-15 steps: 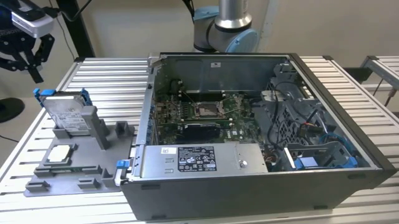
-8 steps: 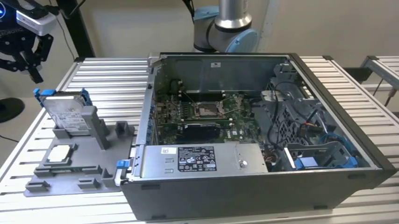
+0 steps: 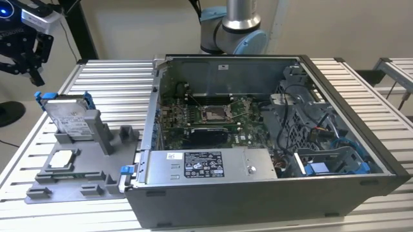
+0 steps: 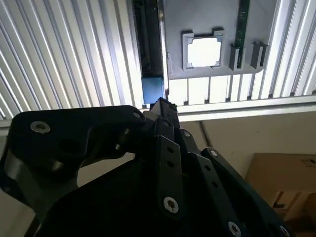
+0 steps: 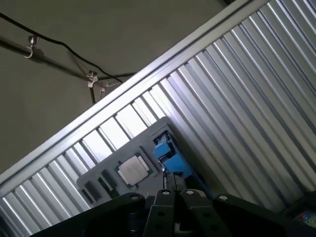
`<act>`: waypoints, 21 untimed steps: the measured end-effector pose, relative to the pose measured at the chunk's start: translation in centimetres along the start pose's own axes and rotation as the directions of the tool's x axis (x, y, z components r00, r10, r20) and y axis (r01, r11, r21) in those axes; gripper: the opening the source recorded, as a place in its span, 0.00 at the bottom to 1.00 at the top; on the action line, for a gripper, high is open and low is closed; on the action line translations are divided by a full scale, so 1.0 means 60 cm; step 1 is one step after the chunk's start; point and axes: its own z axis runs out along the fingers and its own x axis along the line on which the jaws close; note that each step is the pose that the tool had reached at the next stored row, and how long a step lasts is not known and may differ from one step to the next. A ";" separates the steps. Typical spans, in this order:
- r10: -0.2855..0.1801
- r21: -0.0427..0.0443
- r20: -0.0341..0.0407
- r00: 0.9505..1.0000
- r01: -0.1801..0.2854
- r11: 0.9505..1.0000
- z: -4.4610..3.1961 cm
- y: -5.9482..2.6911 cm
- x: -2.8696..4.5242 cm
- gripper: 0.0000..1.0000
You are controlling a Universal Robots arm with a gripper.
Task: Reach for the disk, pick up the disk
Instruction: 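Pick up the disk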
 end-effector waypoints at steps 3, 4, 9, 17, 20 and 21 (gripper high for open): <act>-0.047 0.000 -0.002 0.999 0.047 0.999 0.000 0.000 0.000 0.00; -0.064 0.000 -0.002 0.998 0.064 0.998 0.000 0.000 0.000 0.00; -0.125 0.000 -0.005 0.992 0.125 0.992 0.000 0.000 0.000 0.00; -0.230 0.001 -0.008 0.973 0.230 0.973 0.004 0.000 0.000 0.00; -0.283 0.003 -0.009 0.959 0.283 0.959 0.006 0.000 0.000 0.00; -0.300 0.004 -0.009 0.954 0.300 0.954 0.007 0.000 0.000 0.00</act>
